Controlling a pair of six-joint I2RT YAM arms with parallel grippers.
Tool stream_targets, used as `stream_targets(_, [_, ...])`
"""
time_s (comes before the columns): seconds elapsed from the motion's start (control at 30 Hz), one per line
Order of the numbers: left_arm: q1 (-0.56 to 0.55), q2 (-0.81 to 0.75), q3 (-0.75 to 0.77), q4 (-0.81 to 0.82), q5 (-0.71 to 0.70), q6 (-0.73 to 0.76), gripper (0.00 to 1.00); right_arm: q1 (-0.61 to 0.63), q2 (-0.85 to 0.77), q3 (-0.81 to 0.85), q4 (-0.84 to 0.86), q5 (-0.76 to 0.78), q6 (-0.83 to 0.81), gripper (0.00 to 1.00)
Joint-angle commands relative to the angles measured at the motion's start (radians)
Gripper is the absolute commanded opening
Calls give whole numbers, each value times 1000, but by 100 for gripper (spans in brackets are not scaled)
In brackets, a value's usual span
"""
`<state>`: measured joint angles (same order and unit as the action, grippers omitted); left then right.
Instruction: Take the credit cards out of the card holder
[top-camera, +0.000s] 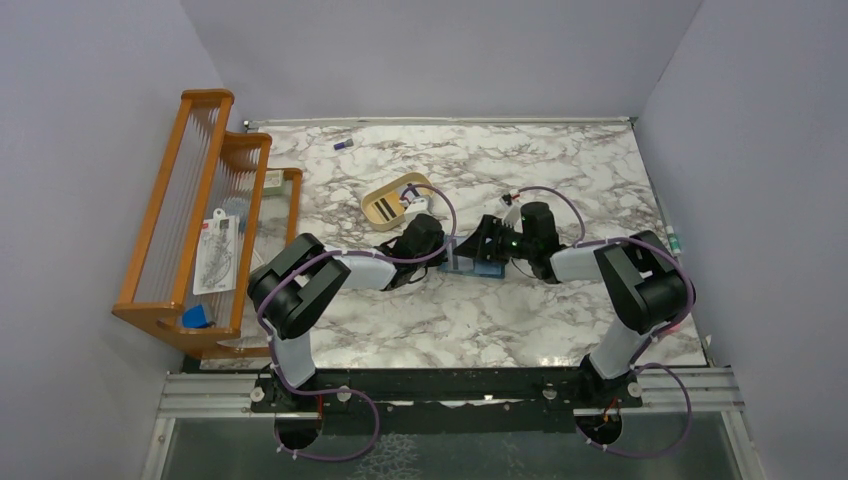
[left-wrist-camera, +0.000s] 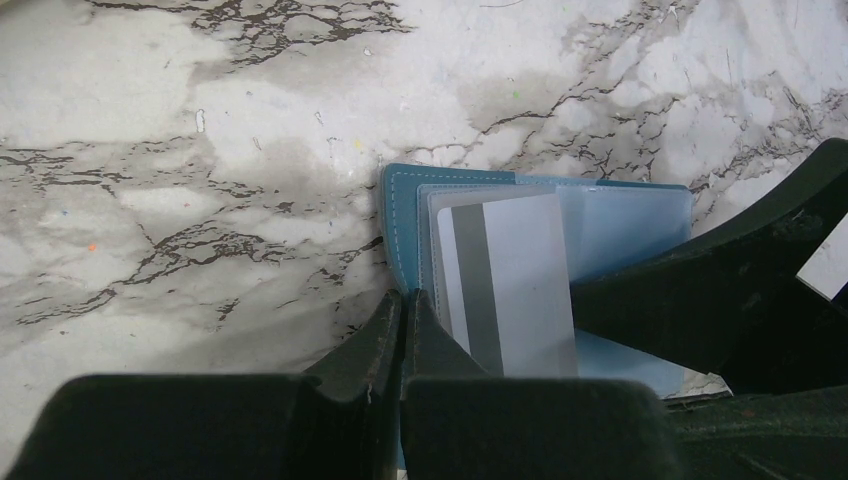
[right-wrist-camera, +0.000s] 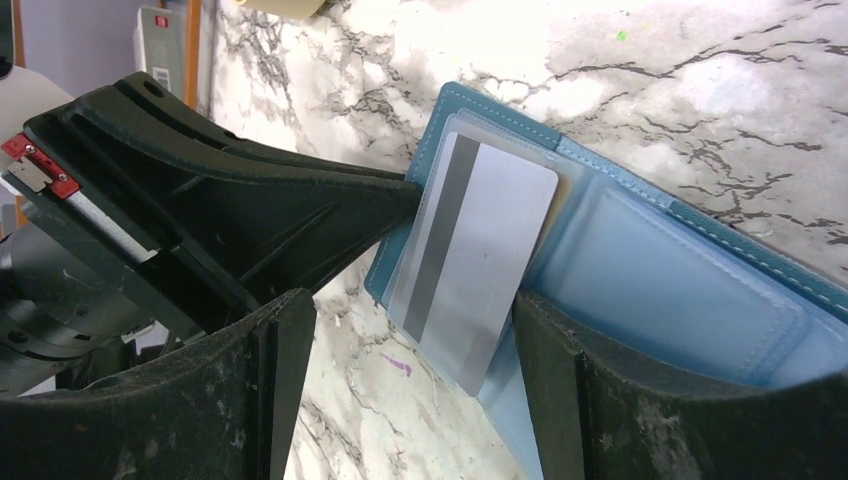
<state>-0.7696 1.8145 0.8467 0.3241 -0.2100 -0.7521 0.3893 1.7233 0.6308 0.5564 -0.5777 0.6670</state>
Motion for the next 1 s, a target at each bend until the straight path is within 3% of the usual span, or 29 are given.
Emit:
stream_targets(0.0, [-3,40,-43,-134,23,17,0,5,-5,-6,19,-100,25,77])
stream_targets(0.57, [-4,18,-52,-136,12,13,0,4,152,-2,239,-224,235,75])
stream_targets(0.97, [-6,-4,-66,-126,11,-5,0,5,124,-51,263,-76,354,76])
